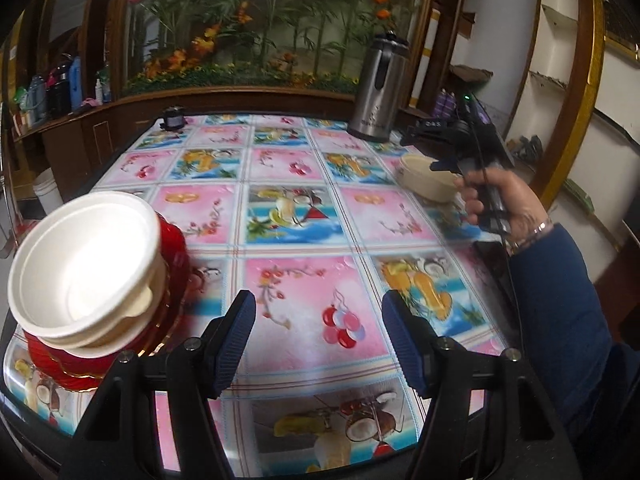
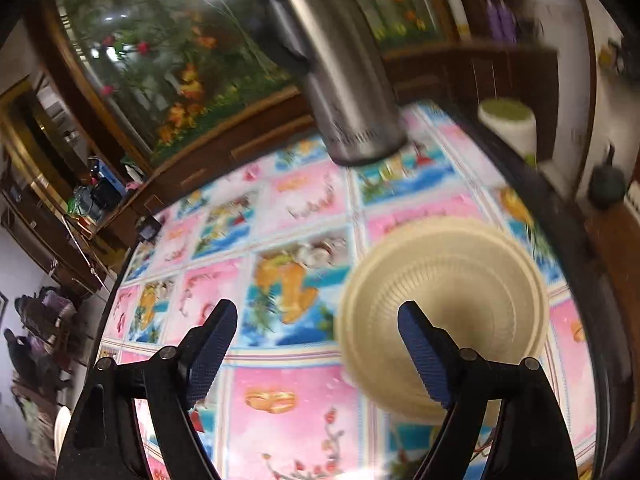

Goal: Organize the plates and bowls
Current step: 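Grasp the beige paper bowl by its rim with the right tool, then take the beige paper bowl with the left tool while the right tool releases it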

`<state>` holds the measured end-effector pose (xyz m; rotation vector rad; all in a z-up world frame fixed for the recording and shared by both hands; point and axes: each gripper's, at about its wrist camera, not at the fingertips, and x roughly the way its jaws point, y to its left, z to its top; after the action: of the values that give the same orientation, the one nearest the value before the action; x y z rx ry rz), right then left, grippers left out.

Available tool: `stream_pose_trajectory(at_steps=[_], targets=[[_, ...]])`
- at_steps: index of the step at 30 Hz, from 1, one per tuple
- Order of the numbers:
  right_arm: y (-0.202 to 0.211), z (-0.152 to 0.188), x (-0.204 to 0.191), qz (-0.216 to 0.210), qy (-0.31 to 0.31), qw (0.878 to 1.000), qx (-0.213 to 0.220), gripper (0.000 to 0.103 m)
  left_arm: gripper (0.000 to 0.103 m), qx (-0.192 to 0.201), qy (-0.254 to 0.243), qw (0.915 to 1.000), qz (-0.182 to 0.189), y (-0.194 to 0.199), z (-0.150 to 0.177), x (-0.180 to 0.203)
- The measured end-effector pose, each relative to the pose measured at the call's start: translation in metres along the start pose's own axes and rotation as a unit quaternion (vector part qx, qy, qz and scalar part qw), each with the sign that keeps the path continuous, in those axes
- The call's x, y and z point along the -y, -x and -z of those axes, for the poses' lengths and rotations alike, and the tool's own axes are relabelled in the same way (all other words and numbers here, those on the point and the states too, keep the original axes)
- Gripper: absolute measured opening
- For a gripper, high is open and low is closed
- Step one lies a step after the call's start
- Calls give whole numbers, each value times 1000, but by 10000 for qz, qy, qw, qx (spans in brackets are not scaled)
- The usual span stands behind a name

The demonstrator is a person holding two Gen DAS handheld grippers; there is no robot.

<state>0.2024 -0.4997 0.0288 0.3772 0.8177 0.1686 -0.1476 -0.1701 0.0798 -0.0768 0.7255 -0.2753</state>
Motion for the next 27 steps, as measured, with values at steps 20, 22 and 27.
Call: stream_pose_trajectory(at_steps=[20,22,27], targets=[[37,88,-147,-2453,2609,9278,-1050,87,65,96,264,9994,-196,13,-9,-17],[41,74,-128,-1901,2021,9587,-632,85,65,145,327,9993,-147,14,-16,-21],[41,74,-97,-1918,1123,9732,-597,51,54,-50,574,9983,24,-3,-51,-38]])
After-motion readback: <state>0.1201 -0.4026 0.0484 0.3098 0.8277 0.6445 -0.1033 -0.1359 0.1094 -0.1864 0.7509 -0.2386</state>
